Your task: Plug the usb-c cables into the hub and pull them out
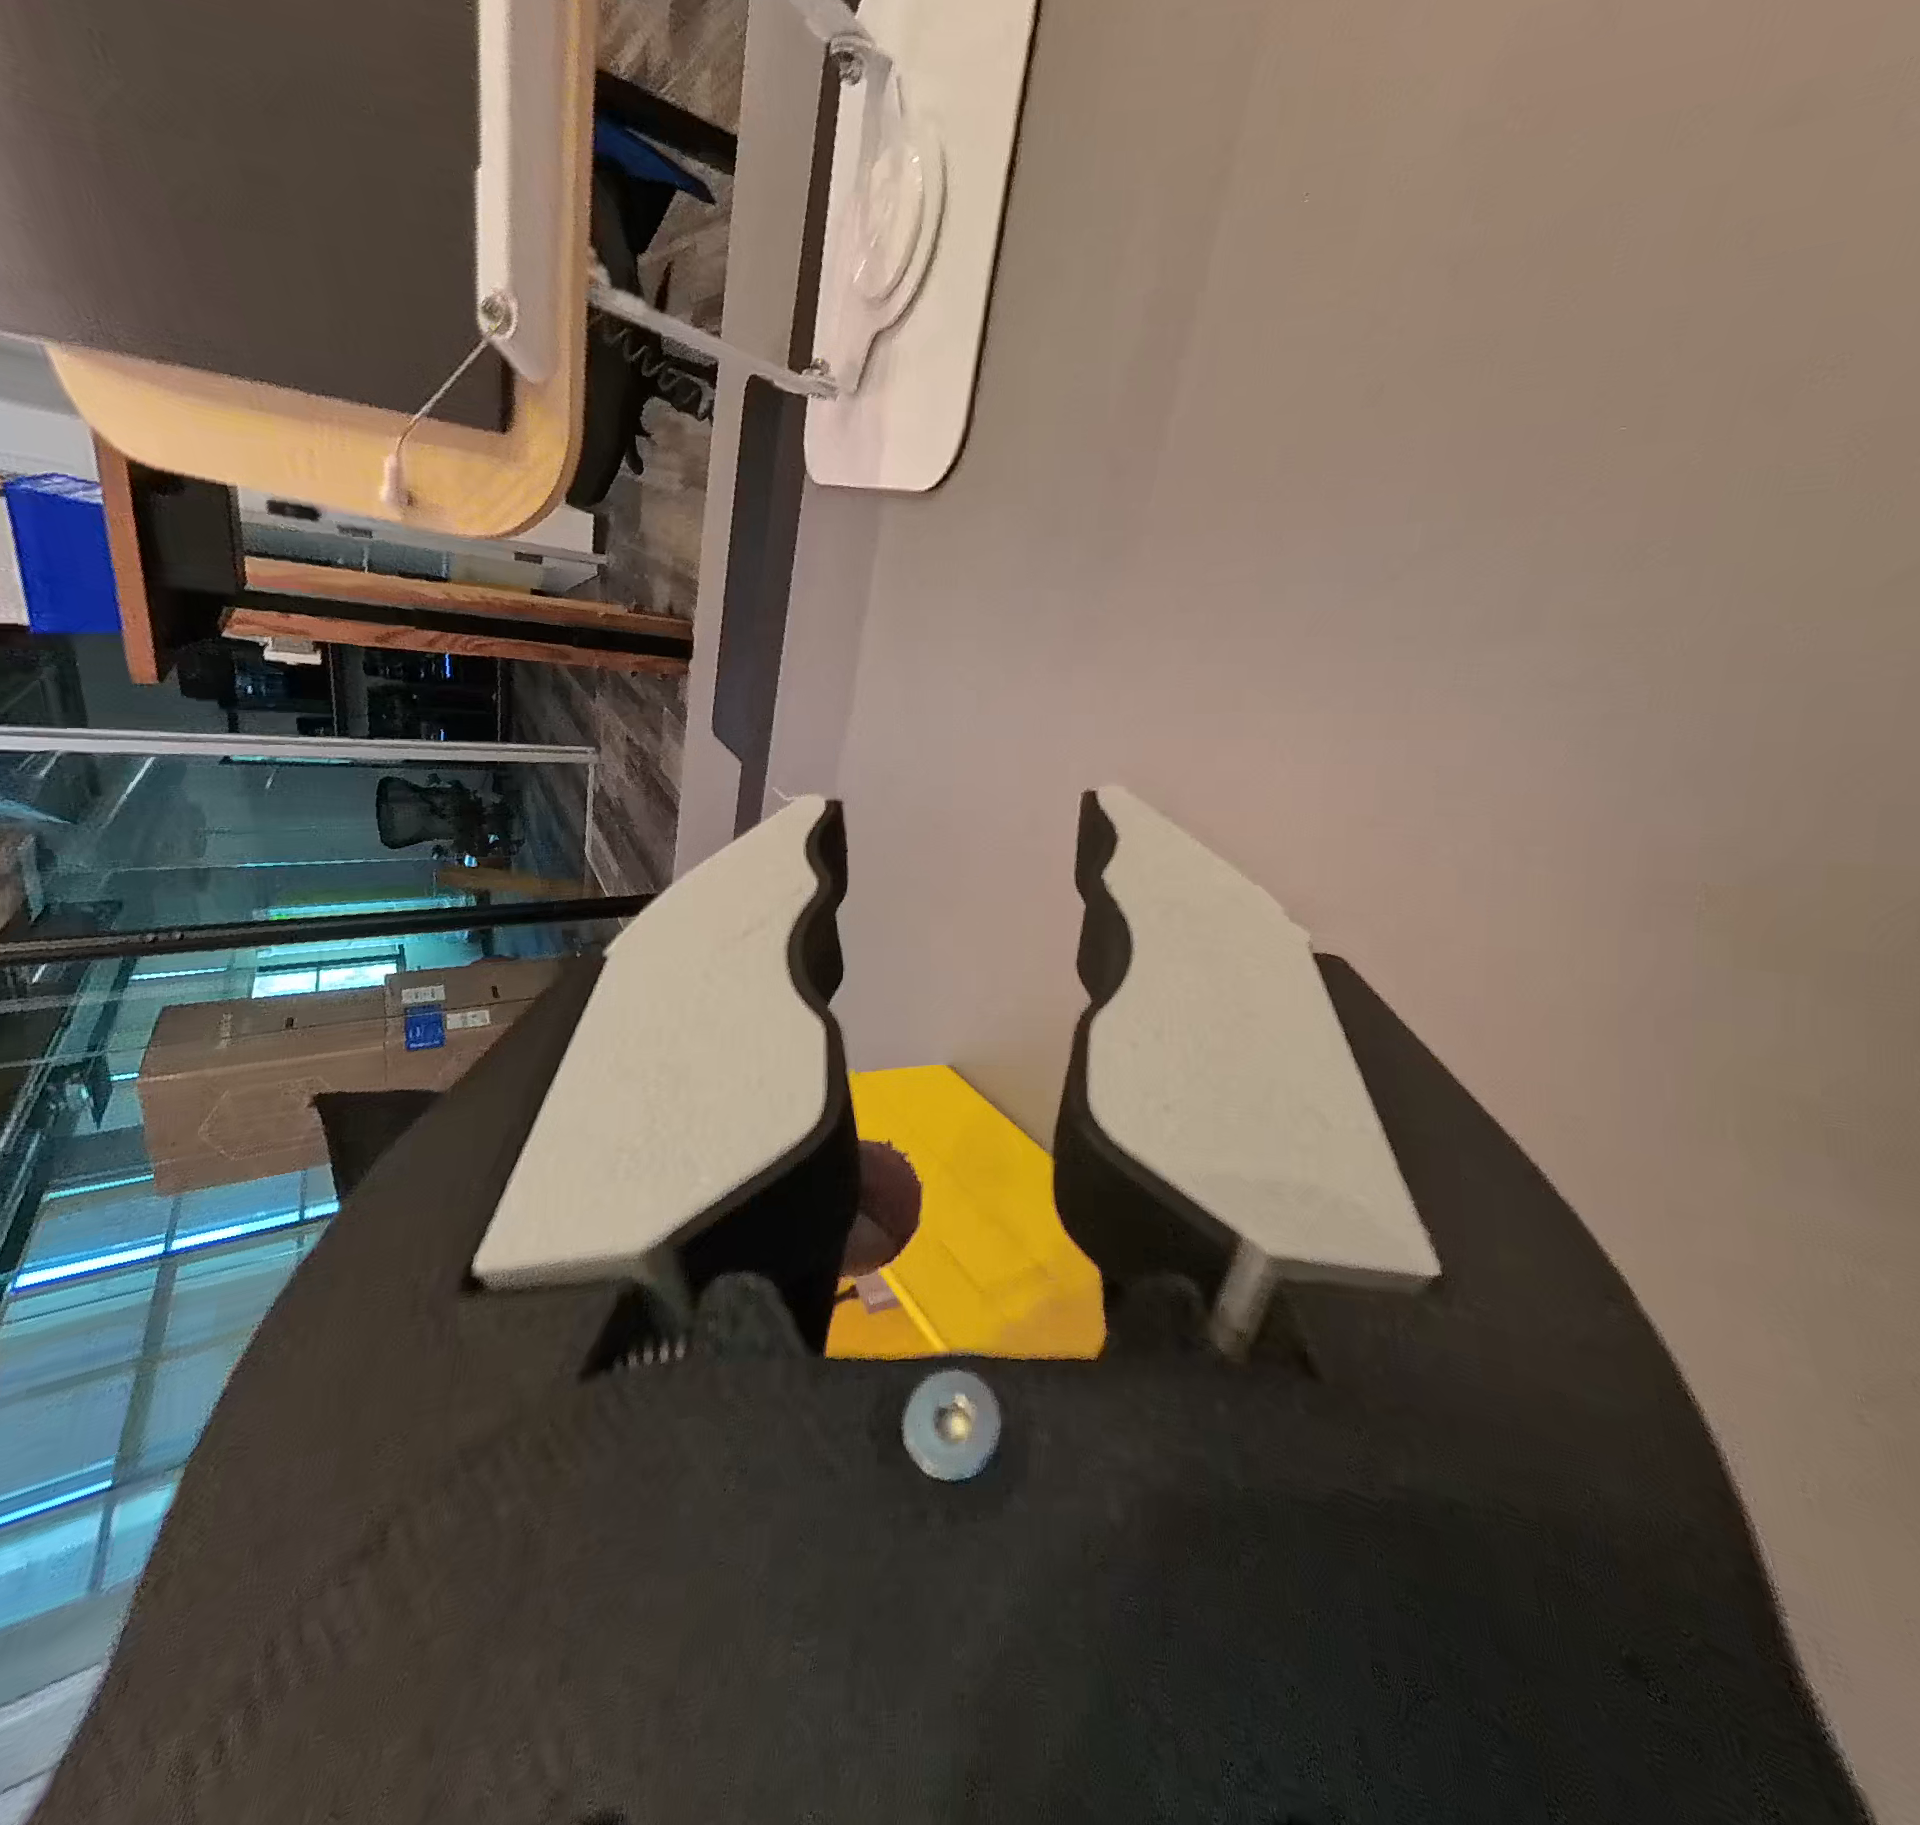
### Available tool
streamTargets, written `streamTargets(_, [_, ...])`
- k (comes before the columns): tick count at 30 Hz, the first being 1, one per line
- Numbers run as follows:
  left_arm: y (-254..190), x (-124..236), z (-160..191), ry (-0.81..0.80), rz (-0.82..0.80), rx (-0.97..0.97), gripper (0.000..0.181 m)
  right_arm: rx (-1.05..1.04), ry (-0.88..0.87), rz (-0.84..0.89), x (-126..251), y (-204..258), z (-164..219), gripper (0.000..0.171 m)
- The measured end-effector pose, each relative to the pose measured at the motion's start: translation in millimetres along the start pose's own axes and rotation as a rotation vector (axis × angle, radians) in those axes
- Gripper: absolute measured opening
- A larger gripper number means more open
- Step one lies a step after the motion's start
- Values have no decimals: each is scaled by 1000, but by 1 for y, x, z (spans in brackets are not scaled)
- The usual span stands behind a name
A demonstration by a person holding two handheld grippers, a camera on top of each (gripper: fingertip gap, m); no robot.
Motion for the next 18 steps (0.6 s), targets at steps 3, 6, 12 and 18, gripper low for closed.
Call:
streamTargets(3, [15, 4, 12, 23, -32, 20, 42, -10, -94, 80, 38, -4, -10, 52])
streamTargets(6, [41, 12, 35, 68, -93, 61, 43, -3, -258, 122, 87, 13, -35, 46])
streamTargets(12, [88, 32, 134, 324, -225, 160, 45, 109, -568, -13, 168, 107, -83, 44])
streamTargets(18, [85, 33, 222, 458, -187, 384, 47, 178, -773, -192, 209, 199, -116, 43])
Point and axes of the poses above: each gripper's, where its closed fingertips meet, x back along the fingers, z out of its underside, y = z × x across the jaws, the point moved 2 cm from there along x, back along the fingers, and after that the axes turned 2 degrees about -x, right-handed, at the moved point
